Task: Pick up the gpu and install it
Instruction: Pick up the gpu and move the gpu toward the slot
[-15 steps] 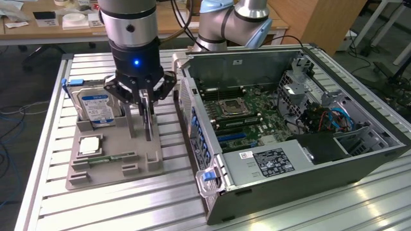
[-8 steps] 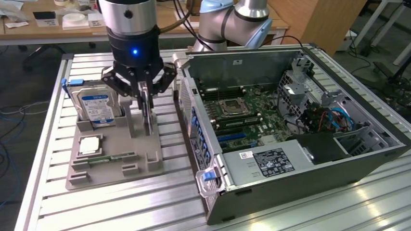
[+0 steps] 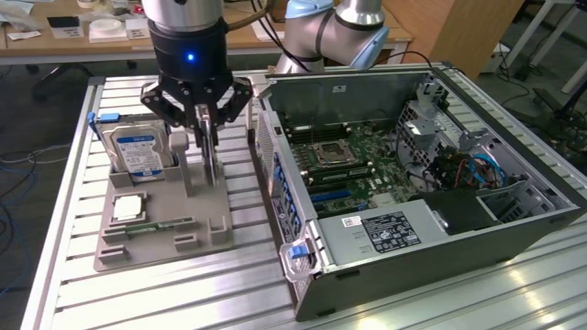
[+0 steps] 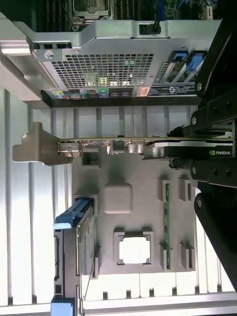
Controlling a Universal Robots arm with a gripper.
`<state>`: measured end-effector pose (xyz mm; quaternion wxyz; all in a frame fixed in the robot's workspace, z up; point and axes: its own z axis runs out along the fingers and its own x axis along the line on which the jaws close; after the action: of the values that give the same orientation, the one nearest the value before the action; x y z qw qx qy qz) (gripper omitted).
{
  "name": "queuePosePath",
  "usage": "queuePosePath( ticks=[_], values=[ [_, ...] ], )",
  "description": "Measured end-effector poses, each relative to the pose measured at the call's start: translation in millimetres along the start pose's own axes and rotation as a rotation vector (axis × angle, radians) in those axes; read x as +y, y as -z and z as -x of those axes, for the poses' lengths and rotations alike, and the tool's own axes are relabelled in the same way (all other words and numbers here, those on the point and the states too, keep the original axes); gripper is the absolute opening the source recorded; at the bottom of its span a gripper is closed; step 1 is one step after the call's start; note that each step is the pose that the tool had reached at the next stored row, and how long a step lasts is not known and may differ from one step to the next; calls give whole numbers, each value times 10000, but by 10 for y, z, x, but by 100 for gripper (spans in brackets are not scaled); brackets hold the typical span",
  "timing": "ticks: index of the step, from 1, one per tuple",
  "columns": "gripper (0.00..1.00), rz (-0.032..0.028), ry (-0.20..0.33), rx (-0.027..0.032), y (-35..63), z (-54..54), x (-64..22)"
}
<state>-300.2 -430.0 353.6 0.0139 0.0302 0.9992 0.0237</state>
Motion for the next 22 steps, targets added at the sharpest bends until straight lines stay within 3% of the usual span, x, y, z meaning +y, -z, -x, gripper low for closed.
queuePosePath(
  ticks=[15,22],
  values=[
    [26,-1,0,0,415,11,20],
    [26,-1,0,0,543,14,26]
  ],
)
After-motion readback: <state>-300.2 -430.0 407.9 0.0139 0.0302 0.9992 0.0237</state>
